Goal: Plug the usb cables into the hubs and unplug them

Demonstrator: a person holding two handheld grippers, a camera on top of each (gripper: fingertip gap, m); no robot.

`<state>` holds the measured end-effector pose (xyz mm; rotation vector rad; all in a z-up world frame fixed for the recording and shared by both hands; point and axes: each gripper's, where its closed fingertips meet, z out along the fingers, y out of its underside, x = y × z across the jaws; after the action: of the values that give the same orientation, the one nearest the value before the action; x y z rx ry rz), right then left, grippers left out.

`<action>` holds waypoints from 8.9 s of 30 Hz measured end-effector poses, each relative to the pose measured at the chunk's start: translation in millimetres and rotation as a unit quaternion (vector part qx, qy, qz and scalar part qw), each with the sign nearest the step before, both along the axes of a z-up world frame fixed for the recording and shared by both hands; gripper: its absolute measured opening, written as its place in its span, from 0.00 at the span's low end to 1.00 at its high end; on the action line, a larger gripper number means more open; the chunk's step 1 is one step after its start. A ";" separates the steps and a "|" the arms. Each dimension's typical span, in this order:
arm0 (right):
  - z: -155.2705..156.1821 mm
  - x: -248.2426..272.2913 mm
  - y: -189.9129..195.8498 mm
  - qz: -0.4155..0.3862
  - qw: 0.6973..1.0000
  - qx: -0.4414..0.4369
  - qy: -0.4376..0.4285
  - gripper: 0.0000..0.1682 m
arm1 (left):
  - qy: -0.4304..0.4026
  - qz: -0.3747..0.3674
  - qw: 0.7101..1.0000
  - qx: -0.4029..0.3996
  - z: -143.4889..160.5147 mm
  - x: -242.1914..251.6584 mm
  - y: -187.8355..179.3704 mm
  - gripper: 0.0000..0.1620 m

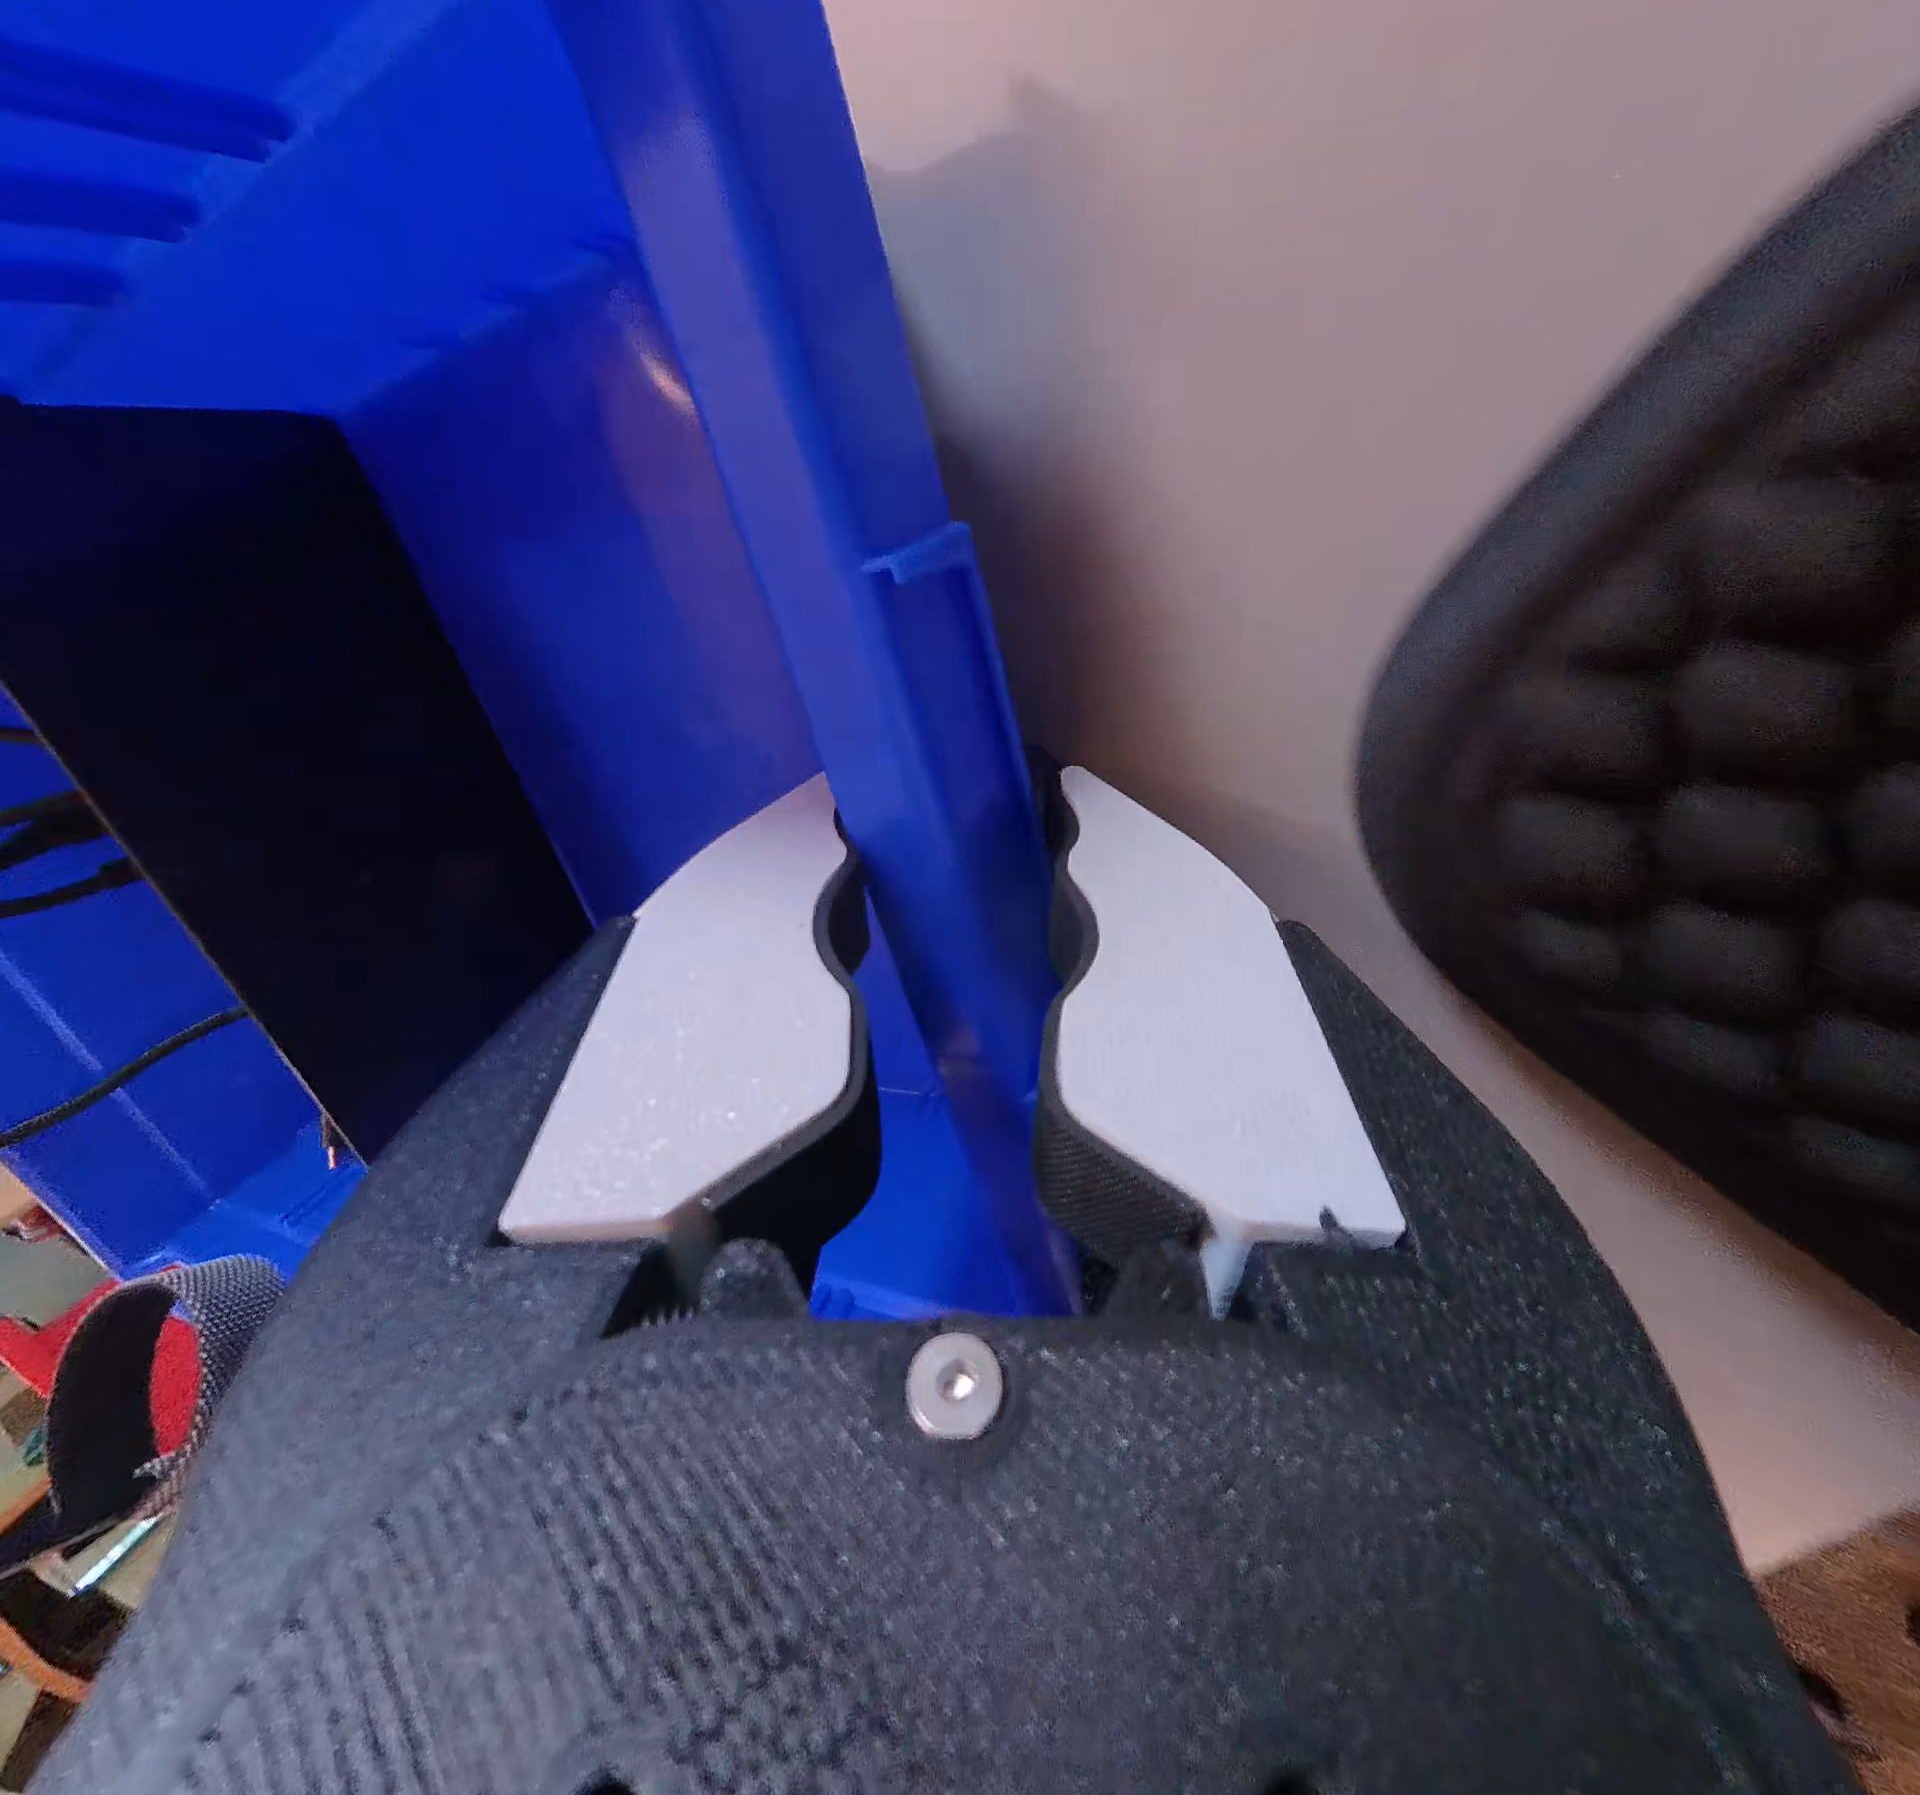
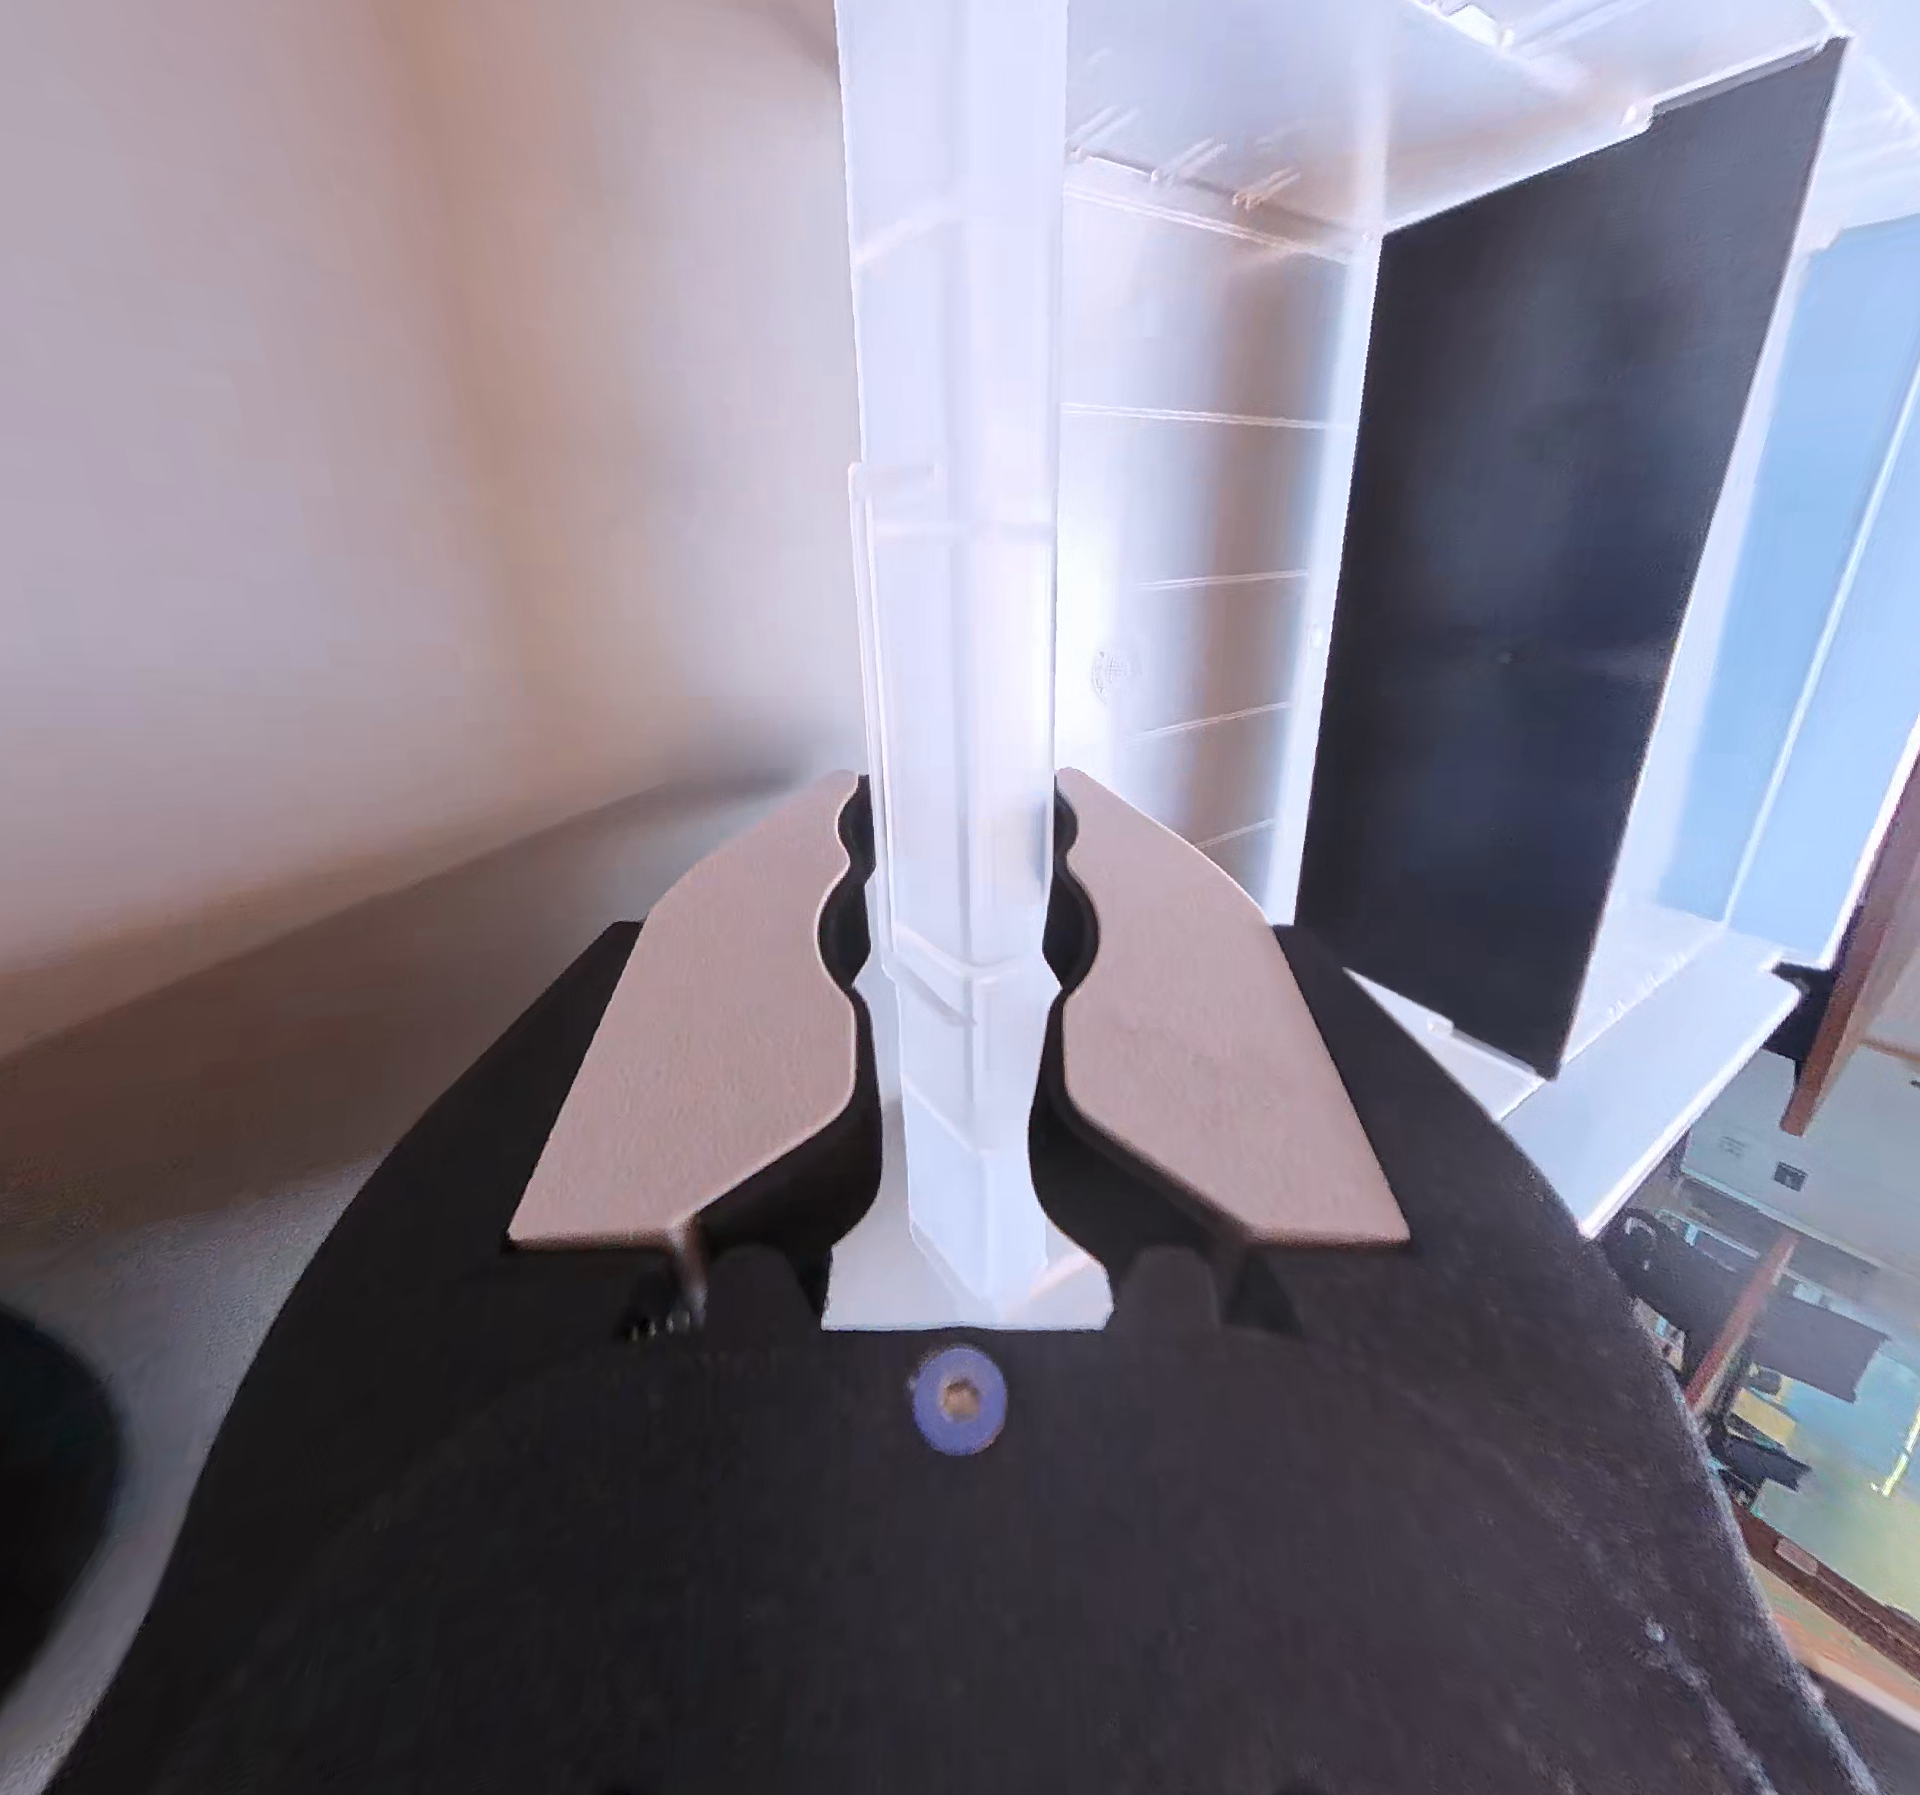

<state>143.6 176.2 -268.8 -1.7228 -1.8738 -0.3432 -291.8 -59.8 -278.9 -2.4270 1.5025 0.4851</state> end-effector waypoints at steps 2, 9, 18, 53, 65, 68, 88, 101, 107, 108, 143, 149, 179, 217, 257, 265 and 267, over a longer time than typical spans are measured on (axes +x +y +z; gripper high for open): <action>-0.3 1.4 15.1 -0.007 1.000 0.000 -0.010 0.18 | -0.003 -0.006 1.000 0.002 -0.2 0.6 20.2 0.20; 2.7 -1.3 40.8 -0.045 0.998 0.044 0.000 0.20 | -0.028 -0.007 0.999 0.034 0.6 -5.3 58.3 0.18; 80.2 -51.2 -28.0 -0.061 0.928 -0.031 0.367 0.25 | -0.293 0.052 0.932 0.207 80.2 5.6 73.7 0.23; 97.0 -125.5 -87.6 0.046 0.861 -0.089 0.498 0.17 | -0.395 0.081 0.812 0.422 366.6 10.4 191.4 0.02; 182.9 -187.8 -120.5 0.082 0.745 -0.147 0.645 0.43 | -0.506 -0.129 0.782 0.340 351.9 228.2 98.0 0.02; 200.9 -181.3 -131.9 0.121 0.730 -0.060 0.670 0.20 | -0.534 -0.153 0.770 0.314 335.1 258.2 84.0 0.02; 220.3 -159.2 -122.1 0.089 0.735 0.105 0.664 0.07 | -0.646 -0.105 0.698 0.290 331.1 285.3 94.4 0.02; 299.4 -22.6 -100.3 0.077 0.769 0.114 0.625 0.07 | -0.316 -0.124 0.898 0.281 198.2 163.6 102.6 0.32; 309.5 -0.4 -115.3 0.071 0.780 0.135 0.607 0.07 | 0.072 -0.127 0.948 0.283 99.9 53.3 157.7 0.33; 310.9 1.7 -118.4 0.072 0.779 0.137 0.607 0.07 | 0.082 -0.122 0.948 0.284 96.0 43.2 165.3 0.32; 312.0 20.6 -125.0 0.060 0.765 0.119 0.630 0.07 | -0.262 -0.031 0.882 0.391 260.0 30.8 194.4 0.03; 312.2 9.8 -119.3 0.057 0.752 0.108 0.648 0.07 | -0.457 -0.149 0.818 0.315 344.7 168.5 103.6 0.02; 146.2 -160.8 -184.9 0.345 0.829 -0.019 0.440 0.07 | -0.274 -0.293 0.892 0.206 137.7 280.0 66.6 0.05; 105.8 -134.8 -146.4 0.312 0.875 0.092 0.358 0.07 | -0.231 -0.151 0.936 0.219 74.2 151.3 90.2 0.05; 76.4 -165.7 -179.2 0.334 0.881 0.042 0.333 0.07 | -0.247 -0.300 0.893 0.228 83.4 258.8 54.0 0.05; 119.6 -128.8 -131.3 0.264 0.865 0.043 0.425 0.07 | -0.286 -0.120 0.906 0.288 117.2 149.0 99.7 0.05; 129.4 -123.7 -130.0 0.261 0.856 0.031 0.445 0.07 | -0.294 -0.100 0.915 0.258 99.7 141.4 105.0 0.05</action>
<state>19.9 46.2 -139.4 -0.9629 -1.4725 0.5294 -150.5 45.2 -179.2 -1.7608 1.1528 0.0688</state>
